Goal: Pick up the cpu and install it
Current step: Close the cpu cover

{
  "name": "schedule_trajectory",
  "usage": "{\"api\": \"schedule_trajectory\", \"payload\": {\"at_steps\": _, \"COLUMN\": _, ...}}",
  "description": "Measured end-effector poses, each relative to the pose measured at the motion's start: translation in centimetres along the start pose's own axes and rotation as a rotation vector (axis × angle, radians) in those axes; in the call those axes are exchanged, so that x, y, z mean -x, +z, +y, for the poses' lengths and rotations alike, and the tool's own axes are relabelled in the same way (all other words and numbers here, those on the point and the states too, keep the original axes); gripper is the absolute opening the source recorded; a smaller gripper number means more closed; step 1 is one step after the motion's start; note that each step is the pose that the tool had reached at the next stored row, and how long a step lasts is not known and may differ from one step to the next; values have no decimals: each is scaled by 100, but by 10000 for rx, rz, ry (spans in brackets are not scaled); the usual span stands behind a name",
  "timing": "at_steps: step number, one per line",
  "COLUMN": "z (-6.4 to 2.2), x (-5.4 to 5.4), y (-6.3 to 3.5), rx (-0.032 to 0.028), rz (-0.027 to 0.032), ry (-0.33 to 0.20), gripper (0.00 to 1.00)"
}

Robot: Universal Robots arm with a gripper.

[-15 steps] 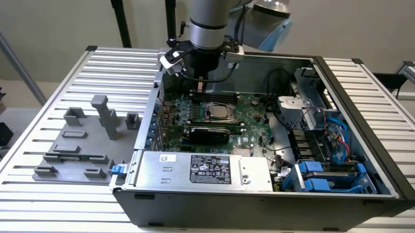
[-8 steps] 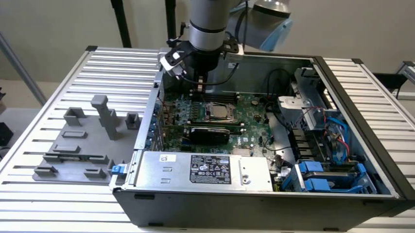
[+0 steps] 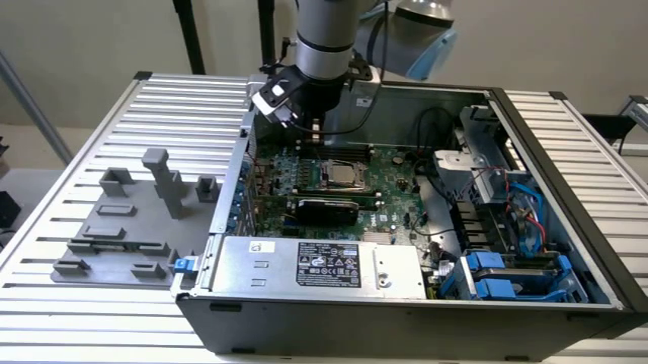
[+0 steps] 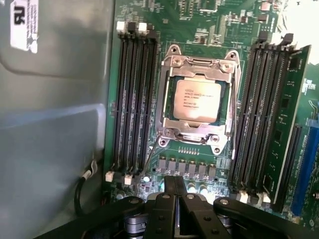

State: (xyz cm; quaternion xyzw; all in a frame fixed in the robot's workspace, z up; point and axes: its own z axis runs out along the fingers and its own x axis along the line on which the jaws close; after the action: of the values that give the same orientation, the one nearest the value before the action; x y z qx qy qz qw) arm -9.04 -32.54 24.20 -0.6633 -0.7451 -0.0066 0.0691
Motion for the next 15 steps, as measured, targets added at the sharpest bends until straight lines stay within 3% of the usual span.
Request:
{"api": "schedule_trajectory", "payload": {"at_steps": 1, "z": 0, "x": 0, "y": 2, "rx": -14, "rz": -8, "ry": -122, "gripper": 11}}
{"api": "schedule_trajectory", "payload": {"at_steps": 4, "z": 3, "x": 3, "y": 25, "rx": -27, "rz": 46, "ry": -228, "gripper": 11}}
{"api": "schedule_trajectory", "payload": {"at_steps": 8, "z": 14, "x": 9, "y": 66, "rx": -128, "rz": 68, "ry": -211, "gripper": 11}}
{"api": "schedule_trajectory", "payload": {"at_steps": 9, "z": 16, "x": 10, "y": 74, "rx": -179, "rz": 75, "ry": -205, "gripper": 11}}
{"api": "schedule_trajectory", "payload": {"at_steps": 14, "z": 24, "x": 12, "y": 88, "rx": -627, "rz": 121, "ry": -281, "gripper": 11}}
{"api": "schedule_trajectory", "payload": {"at_steps": 15, "z": 34, "x": 14, "y": 92, "rx": -679, "rz": 142, "ry": -281, "gripper": 11}}
